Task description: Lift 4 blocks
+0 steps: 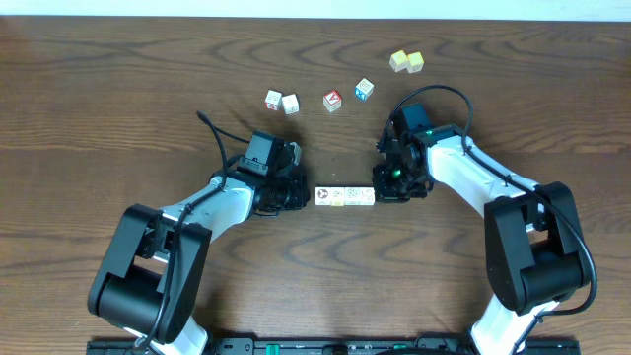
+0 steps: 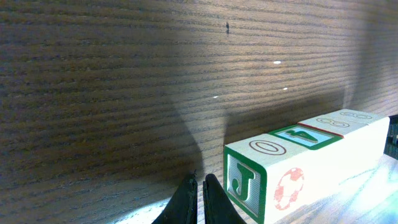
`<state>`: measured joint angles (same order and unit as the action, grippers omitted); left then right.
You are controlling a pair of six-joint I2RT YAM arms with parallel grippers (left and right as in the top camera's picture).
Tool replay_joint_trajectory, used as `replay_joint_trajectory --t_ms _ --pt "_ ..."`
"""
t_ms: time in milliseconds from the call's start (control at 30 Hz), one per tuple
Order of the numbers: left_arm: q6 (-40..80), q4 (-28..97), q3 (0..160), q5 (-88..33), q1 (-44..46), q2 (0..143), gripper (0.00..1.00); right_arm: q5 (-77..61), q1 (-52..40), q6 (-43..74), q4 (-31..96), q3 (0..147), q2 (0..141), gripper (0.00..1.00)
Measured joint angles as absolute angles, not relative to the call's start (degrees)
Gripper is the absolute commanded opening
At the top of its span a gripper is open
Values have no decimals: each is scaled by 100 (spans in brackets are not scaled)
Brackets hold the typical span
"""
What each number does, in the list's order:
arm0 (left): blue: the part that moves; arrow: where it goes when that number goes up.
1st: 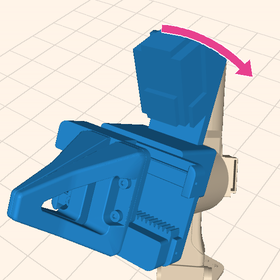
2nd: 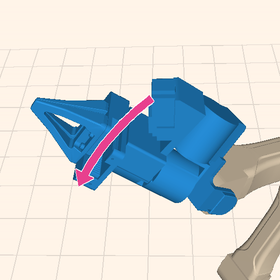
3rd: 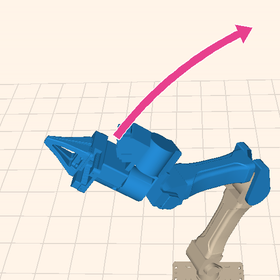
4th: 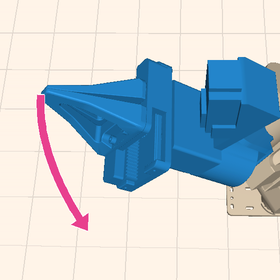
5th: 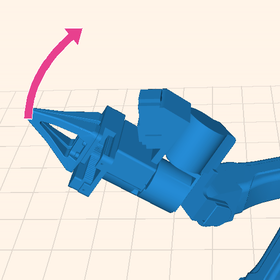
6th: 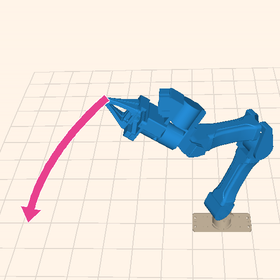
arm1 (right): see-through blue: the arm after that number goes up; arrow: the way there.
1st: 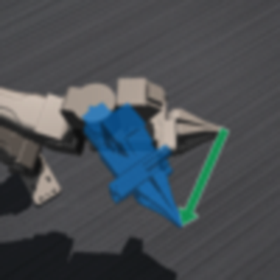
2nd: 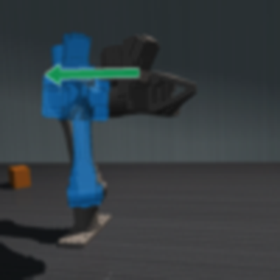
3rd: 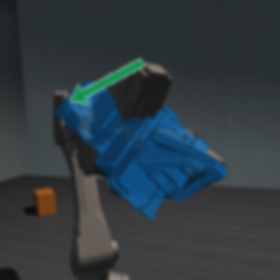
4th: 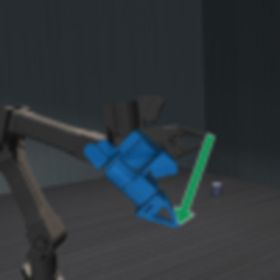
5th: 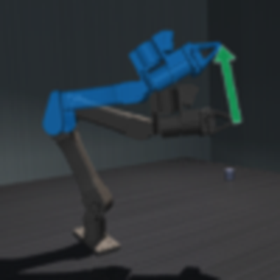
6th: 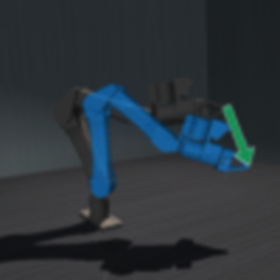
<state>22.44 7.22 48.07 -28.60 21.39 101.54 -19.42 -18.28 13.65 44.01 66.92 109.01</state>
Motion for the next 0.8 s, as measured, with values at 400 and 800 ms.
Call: replay_joint_trajectory --t_ms 400,800 --pt "2248 701 4807 -2707 2427 10154 7 -1938 -1828 1367 4397 6692 10901 1" --pt "2246 532 4807 -2576 2416 10154 7 -1702 -2038 1406 4346 6692 10901 1"
